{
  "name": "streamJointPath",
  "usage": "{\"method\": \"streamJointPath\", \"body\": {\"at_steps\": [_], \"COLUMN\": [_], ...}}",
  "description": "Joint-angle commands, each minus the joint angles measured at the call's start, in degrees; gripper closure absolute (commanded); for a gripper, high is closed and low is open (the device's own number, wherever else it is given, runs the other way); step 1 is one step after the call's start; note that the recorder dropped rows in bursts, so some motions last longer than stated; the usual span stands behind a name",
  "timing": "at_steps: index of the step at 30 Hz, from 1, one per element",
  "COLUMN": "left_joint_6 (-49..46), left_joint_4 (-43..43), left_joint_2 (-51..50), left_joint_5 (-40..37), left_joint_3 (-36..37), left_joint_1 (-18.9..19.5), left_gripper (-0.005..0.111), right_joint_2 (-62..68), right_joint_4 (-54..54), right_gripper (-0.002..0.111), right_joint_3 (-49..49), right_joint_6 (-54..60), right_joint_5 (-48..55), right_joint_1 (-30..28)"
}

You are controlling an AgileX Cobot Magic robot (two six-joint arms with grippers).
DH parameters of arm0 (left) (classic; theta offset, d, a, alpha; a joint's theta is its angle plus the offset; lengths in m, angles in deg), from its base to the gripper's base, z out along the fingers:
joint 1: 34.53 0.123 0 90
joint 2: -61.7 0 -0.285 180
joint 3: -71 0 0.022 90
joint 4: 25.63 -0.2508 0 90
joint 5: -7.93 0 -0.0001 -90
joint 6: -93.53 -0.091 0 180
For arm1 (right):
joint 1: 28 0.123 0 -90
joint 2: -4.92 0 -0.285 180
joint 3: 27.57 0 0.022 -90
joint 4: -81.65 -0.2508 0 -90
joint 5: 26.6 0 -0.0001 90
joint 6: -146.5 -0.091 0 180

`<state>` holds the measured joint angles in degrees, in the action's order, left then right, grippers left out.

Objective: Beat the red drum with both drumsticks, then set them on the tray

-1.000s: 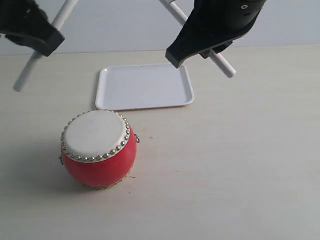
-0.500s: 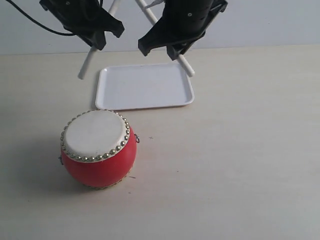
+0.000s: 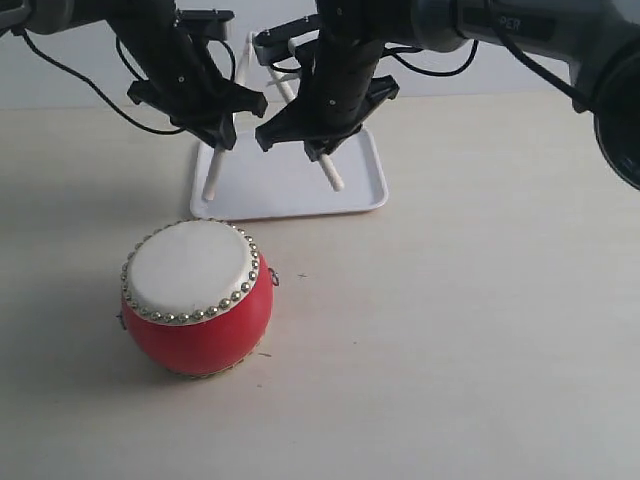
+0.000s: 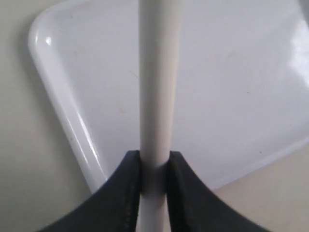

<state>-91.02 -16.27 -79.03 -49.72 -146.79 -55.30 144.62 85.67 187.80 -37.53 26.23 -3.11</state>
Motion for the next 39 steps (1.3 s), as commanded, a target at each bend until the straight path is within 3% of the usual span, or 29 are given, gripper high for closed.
{"method": "streamJointPath", "body": {"at_steps": [1,6,11,23,26,29,31,33,39], "left_joint_6": [0.5,0.5,0.5,0.2,0.2,0.2,0.2,0.2,0.6], "left_joint_4": [1.6,1.6,1.6,1.4,0.1,-1.4,-1.4,-1.3,2.7], "left_joint_2": [-2.2,-3.7,-3.8,-2.6,-1.2,1.5,3.7,5.5,10.0], "left_joint_5": [1.2,1.4,1.4,0.8,0.7,0.5,-0.3,-1.9,-7.5], "left_joint_3": [-0.4,-0.4,-0.8,-0.9,-0.9,-0.9,-0.9,-0.9,2.3], "left_joint_1": [0.2,0.2,0.2,0.2,0.2,0.6,1.3,2.3,6.7], "left_gripper": [0.107,0.104,0.083,0.053,0.053,0.062,0.077,0.104,0.107], "right_joint_2": [2.2,3.6,3.6,-1.9,-3.9,-5.6,-6.5,-7.4,-12.3], "right_joint_4": [-1.6,-1.7,-1.7,1.6,2.3,2.3,2.0,1.4,-2.3], "right_gripper": [0.099,0.079,0.064,0.062,0.063,0.078,0.093,0.108,0.108], "right_joint_3": [0.5,0.5,0.5,0.5,0.5,0.5,0.5,0.1,-7.0], "right_joint_6": [-0.5,-0.7,-1.6,-2.3,-3.1,-3.1,-3.1,-3.1,-3.1], "right_joint_5": [-1.9,-3.9,-4.1,-2.5,-1.7,0.1,2.3,4.5,5.2], "right_joint_1": [-1.0,-1.4,-1.4,-1.5,-2.4,-4.5,-5.8,-7.1,-10.9]}}
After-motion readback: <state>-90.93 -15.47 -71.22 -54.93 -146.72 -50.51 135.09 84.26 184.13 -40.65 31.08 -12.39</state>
